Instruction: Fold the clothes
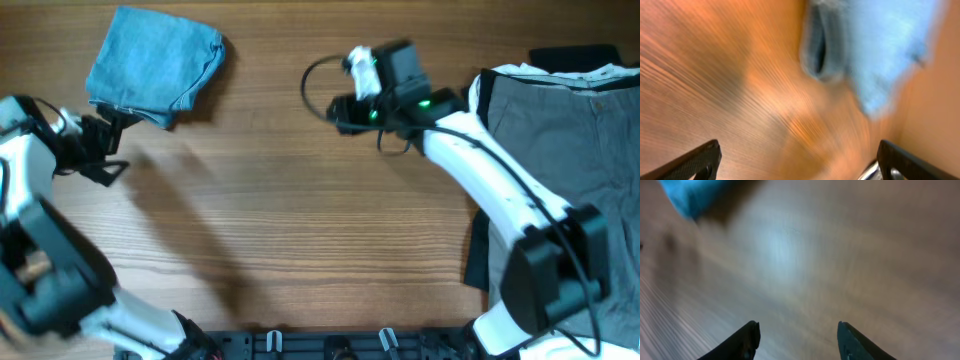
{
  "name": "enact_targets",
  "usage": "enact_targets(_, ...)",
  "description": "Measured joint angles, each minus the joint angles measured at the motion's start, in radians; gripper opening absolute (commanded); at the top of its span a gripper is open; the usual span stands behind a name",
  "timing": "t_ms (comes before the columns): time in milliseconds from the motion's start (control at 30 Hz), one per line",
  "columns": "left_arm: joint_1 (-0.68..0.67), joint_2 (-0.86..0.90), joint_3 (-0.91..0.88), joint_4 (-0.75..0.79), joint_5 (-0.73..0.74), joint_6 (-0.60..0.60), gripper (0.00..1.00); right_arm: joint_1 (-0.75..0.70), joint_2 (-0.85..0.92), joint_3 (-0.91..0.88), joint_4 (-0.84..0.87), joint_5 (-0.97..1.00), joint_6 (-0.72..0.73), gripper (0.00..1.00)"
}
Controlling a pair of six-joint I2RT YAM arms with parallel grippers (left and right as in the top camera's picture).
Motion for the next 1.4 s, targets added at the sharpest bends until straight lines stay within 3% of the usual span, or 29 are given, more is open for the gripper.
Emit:
enact_targets(100, -0.085, -0.316, 0.006, -0.084, -0.048, 0.197, 1.00, -0.076, -0.098, 0.079, 0.013, 0.003, 0.060, 0.57)
enact_targets(200, -0.238, -0.609, 0.013, -0.146, -0.204, 0.324, 1.00, -0.138, -0.269, 0.103, 0.000, 0.017, 0.069, 0.65)
enact_targets(433, -0.351, -0.917, 0.013, -0.275, -0.332, 0.505, 1.00, -0.129, -0.659, 0.113, -0.240, 0.061, 0.048, 0.85)
enact_targets(467, -0.351, -0.938, 0.013, -0.300, -0.335, 0.514, 1.00, -0.129, -0.695, 0.116, -0.278, 0.079, 0.045, 0.95)
enact_targets(500, -0.351, -0.956, 0.013, -0.325, -0.340, 0.520, 1.00, -0.129, -0.751, 0.119, -0.344, 0.104, 0.036, 1.00)
enact_targets(733, -0.428, -0.966, 0.013, -0.341, -0.319, 0.529, 1.00, -0.129, -0.944, 0.121, -0.519, 0.196, 0.010, 1.00)
enact_targets(1033, -0.436, -0.966, 0.013, -0.341, -0.314, 0.529, 1.00, -0.129, -0.972, 0.121, -0.680, 0.132, 0.022, 1.00)
enact_targets(1200, -0.436, -0.966, 0.013, -0.341, -0.314, 0.529, 1.00, -0.129, -0.972, 0.121, -0.689, 0.068, 0.235, 1.00)
enact_targets(1400, -0.436, -0.966, 0.013, -0.341, -0.314, 0.529, 1.00, -0.129, -0.972, 0.121, -0.801, 0.267, 0.310, 1.00)
